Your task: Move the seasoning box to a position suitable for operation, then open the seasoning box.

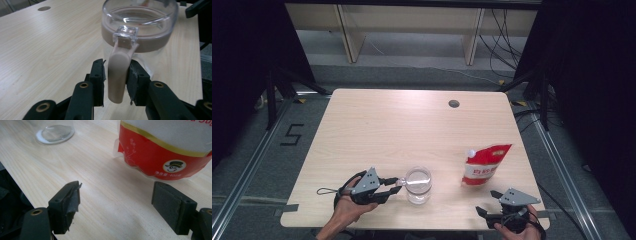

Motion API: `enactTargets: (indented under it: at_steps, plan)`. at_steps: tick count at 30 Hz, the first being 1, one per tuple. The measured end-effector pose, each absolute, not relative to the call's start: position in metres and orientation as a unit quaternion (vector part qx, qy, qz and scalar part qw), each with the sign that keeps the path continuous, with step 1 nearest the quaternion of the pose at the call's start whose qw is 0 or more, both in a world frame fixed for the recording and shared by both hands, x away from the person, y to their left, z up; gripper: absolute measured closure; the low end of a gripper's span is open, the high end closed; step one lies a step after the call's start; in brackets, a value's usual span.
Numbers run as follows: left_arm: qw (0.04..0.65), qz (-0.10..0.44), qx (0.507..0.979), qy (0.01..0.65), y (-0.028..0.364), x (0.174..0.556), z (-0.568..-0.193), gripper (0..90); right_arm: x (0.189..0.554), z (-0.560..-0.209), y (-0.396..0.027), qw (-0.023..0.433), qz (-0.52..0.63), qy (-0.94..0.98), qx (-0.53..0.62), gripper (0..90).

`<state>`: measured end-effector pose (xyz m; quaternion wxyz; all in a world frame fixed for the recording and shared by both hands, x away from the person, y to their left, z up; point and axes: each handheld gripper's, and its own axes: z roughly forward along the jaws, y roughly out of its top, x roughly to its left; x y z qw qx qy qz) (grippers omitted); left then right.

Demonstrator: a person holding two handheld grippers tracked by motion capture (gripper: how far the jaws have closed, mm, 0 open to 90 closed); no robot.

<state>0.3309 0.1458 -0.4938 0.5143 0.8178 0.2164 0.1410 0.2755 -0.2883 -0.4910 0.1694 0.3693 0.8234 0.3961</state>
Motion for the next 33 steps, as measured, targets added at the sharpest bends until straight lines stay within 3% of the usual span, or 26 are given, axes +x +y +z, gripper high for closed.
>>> enactTargets:
  at_steps: [4, 7, 8, 10, 13, 24, 33]
  plan:
    - [0.513, 0.142, 0.817, 0.222, 0.147, 0.333, -0.494, 66.4, 0.275, -0.491, -0.289, 0.169, 0.397, 0.824, 0.367, 23.7]
    - [0.509, 0.137, 0.818, 0.231, 0.147, 0.332, -0.492, 51.1, 0.276, -0.491, -0.289, 0.164, 0.4, 0.824, 0.366, 23.6]
    - [0.512, 0.129, 0.815, 0.24, 0.146, 0.331, -0.491, 51.1, 0.276, -0.491, -0.289, 0.164, 0.4, 0.824, 0.366, 23.6]
    - [0.51, 0.122, 0.815, 0.248, 0.148, 0.33, -0.487, 38.8, 0.276, -0.493, -0.291, 0.167, 0.399, 0.825, 0.364, 23.5]
    - [0.507, 0.105, 0.817, 0.256, 0.151, 0.329, -0.478, 28.9, 0.278, -0.494, -0.293, 0.162, 0.404, 0.821, 0.369, 23.5]
    - [0.517, 0.087, 0.802, 0.286, 0.155, 0.319, -0.46, 21.2, 0.278, -0.494, -0.292, 0.162, 0.401, 0.825, 0.364, 23.5]
    - [0.528, 0.098, 0.791, 0.292, 0.153, 0.312, -0.445, 23.9, 0.279, -0.494, -0.292, 0.15, 0.401, 0.829, 0.36, 23.5]
